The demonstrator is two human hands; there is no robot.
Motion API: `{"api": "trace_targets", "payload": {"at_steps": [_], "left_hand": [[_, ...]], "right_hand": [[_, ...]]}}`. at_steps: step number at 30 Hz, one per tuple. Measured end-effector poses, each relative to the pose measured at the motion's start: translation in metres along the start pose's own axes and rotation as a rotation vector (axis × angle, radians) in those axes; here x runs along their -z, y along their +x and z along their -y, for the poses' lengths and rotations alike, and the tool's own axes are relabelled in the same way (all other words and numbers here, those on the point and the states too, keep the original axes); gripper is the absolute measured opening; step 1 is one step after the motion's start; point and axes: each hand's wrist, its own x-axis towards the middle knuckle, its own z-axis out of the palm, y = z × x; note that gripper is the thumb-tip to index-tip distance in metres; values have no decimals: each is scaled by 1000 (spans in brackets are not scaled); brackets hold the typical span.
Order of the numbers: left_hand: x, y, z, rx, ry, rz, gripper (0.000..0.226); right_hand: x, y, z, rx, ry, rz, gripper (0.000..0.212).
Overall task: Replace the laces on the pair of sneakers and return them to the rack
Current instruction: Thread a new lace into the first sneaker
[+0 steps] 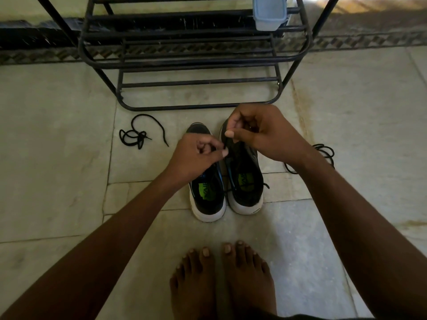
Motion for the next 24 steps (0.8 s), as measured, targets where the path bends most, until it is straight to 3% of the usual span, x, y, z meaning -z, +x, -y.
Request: {"api": "trace_targets", "payload": {"at_steps": [5,10,18,22,24], "left_hand": [[8,7,-7,127,-151,-287,10],[18,11,9,298,-216,-397,24],[26,13,17,363,-267,-397,30],[30,14,14,385,-257,-363,15],[28,10,15,418,-258,-311,22]], "right_hand": [[3,-4,-21,-106,-66,30,5],[2,-15,-50,-210,-185,152,7],[8,-23,-73,-319,-391,247,13],[8,-23,-69,-312,-321,228,16],[1,-24,-63,-264,-288,166,19]]}}
